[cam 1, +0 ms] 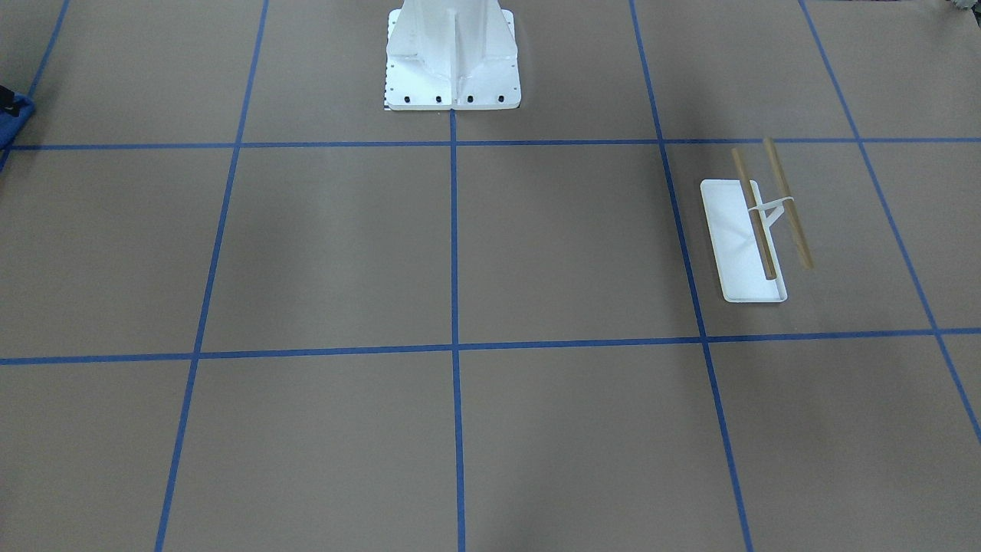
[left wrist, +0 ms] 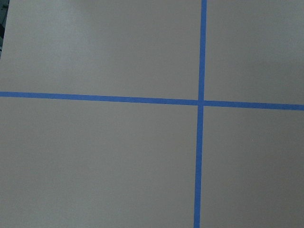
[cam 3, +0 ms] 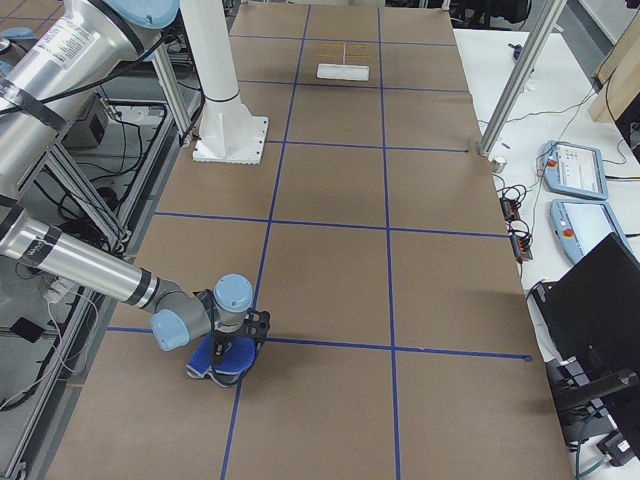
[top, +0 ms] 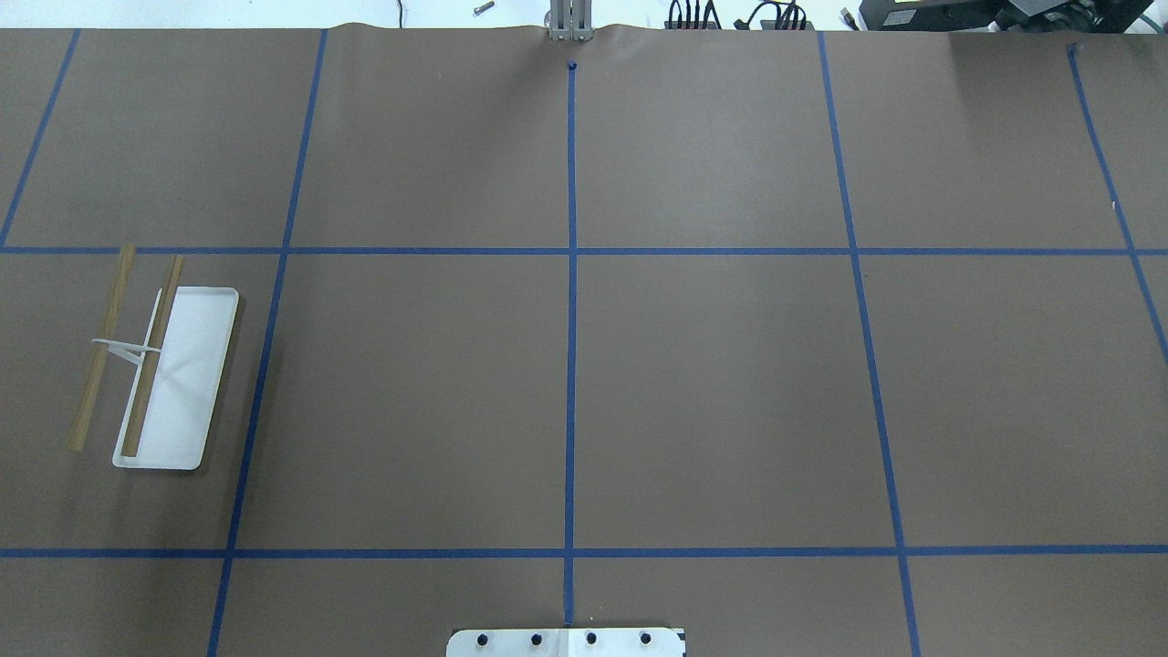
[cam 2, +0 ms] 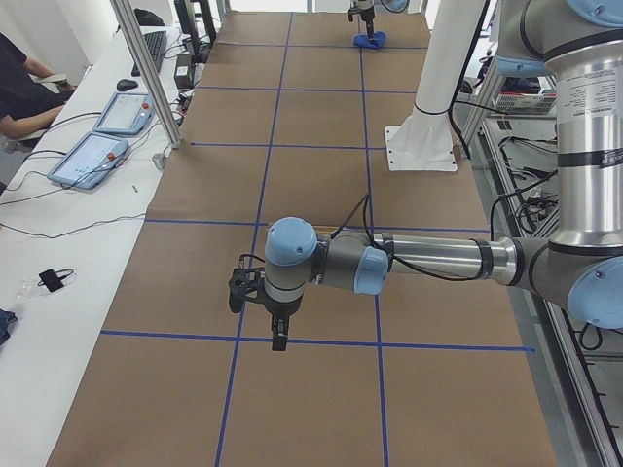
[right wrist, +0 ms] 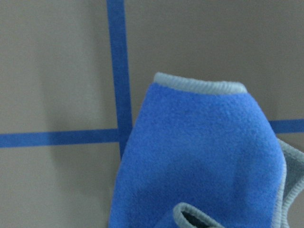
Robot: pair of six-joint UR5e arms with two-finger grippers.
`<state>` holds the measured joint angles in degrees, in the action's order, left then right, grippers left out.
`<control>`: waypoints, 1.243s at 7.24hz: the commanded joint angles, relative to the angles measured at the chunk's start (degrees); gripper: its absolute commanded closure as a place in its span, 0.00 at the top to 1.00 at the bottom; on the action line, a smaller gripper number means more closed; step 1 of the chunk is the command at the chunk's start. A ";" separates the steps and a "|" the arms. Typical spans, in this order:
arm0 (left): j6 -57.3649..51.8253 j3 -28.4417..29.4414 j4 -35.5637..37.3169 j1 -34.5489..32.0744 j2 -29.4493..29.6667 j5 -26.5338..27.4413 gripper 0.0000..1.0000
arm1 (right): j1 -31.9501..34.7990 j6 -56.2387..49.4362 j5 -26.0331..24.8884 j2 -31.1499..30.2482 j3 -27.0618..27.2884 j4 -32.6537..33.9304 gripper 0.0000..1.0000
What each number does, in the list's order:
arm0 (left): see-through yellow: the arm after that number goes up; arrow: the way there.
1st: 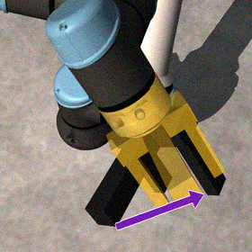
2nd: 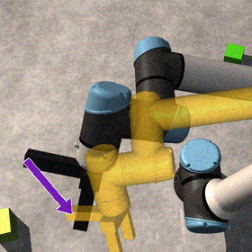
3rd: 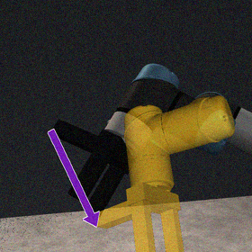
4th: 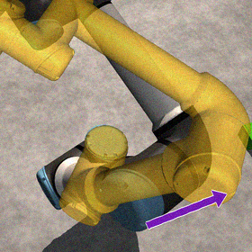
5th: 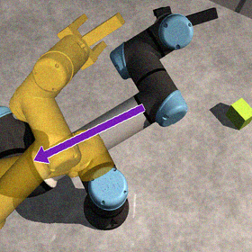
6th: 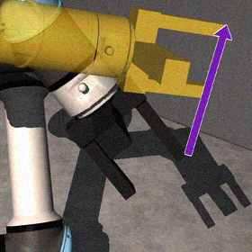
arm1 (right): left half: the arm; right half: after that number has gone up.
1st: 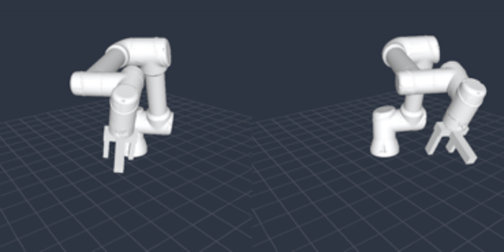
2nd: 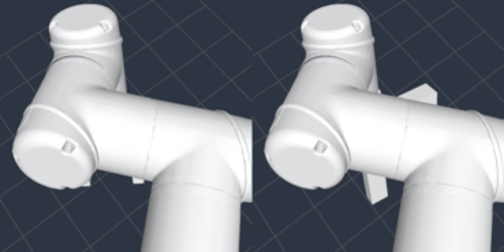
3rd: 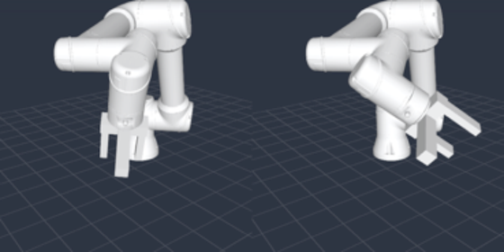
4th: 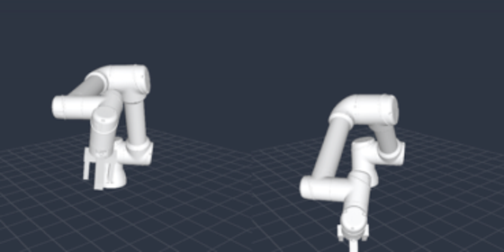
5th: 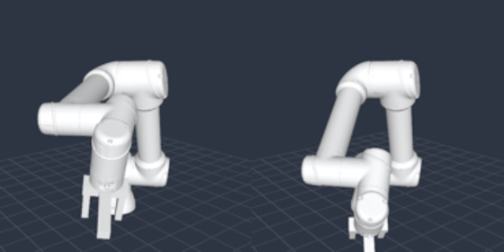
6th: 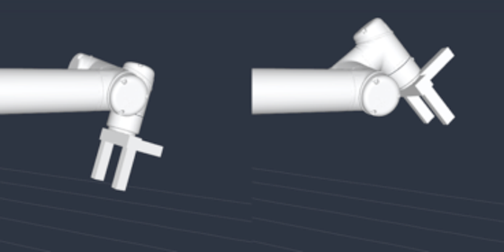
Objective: Hang towel on rack
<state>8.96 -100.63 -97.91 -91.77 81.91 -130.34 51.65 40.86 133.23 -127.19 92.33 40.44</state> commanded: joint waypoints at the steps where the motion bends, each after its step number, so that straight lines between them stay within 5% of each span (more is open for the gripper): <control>1: 0.00 -0.09 0.00 -0.07 -0.09 0.00 1.00 | -0.93 0.10 -0.42 -0.33 -0.66 -0.45 0.99; 3: 0.00 -0.09 0.00 -0.07 -0.09 0.00 1.00 | -1.46 0.10 -0.51 0.10 -1.01 -0.45 0.98; 4: 0.00 -0.18 0.00 -0.07 -0.09 0.00 1.00 | -1.55 0.10 -0.60 0.19 -1.27 -0.53 0.79; 5: 0.00 -0.18 0.00 -0.16 -0.09 0.00 1.00 | -1.81 0.01 -0.60 0.37 -1.36 -0.80 0.30; 6: 0.00 -0.09 0.00 -0.16 -0.09 0.00 1.00 | -2.08 -0.07 -0.60 0.46 -1.36 -1.32 0.04; 9: 0.00 -0.09 0.00 -0.16 -0.09 0.00 1.00 | -1.82 0.54 0.01 -0.07 -1.36 -4.90 0.00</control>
<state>8.96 -100.73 -97.91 -91.93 81.83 -130.34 49.64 40.98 132.93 -126.87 90.97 37.78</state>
